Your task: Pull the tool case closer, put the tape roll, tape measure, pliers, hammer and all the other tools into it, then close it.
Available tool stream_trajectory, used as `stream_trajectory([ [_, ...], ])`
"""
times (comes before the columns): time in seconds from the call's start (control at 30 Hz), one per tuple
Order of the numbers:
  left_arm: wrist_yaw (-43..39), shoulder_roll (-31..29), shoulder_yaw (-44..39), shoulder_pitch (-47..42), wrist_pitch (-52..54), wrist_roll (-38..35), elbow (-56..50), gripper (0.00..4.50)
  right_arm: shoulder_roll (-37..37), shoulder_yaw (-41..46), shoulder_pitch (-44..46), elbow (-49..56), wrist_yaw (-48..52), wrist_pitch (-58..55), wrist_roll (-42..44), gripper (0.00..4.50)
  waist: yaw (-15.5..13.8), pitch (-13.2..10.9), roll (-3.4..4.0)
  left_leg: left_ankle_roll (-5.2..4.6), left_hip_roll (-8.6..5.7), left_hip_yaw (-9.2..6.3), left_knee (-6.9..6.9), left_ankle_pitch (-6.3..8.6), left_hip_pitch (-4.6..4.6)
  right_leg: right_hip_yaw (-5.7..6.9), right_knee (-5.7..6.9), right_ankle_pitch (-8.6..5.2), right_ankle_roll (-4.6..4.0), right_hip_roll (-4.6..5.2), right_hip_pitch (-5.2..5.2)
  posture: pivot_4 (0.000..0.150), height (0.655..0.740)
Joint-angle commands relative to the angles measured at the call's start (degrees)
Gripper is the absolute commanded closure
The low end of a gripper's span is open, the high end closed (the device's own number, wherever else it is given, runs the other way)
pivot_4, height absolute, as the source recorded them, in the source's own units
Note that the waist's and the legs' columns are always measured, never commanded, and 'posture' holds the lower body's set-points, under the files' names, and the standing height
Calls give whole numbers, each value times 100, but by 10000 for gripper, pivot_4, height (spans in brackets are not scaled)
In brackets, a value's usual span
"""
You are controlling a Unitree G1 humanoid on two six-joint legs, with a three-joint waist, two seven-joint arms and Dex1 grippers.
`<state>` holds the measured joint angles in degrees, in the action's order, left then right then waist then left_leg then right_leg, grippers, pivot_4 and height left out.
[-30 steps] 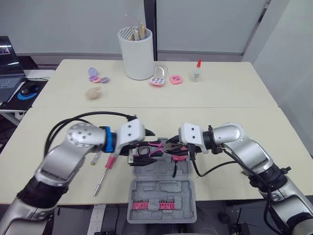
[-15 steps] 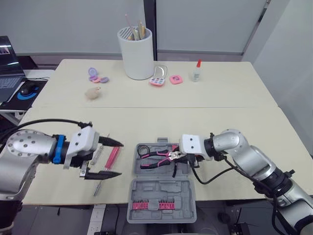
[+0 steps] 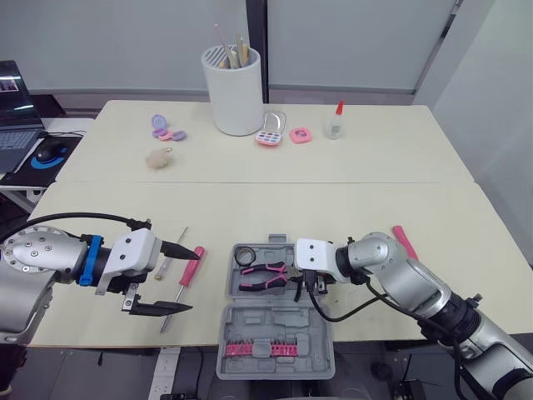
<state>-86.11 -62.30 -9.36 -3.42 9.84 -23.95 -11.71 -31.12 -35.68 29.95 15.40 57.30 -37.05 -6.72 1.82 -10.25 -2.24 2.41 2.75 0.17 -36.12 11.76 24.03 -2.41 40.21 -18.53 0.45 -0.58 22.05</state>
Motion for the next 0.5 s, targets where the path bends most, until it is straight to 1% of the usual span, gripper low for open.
stream_trajectory([
  [0.03,-5,-122,-68,-31,62,-94,-210,0,106,-39,14,169,-59,41,-29,32279,0,0,0,0,0,0,0,0,0,0,0,0,0,0,0,1500,7400],
  [0.5,42,-189,-173,236,209,-154,-547,0,511,-315,-36,-557,-232,420,-207,32279,4,0,0,0,1,0,0,0,-1,0,4,0,0,-2,2,1500,7400],
])
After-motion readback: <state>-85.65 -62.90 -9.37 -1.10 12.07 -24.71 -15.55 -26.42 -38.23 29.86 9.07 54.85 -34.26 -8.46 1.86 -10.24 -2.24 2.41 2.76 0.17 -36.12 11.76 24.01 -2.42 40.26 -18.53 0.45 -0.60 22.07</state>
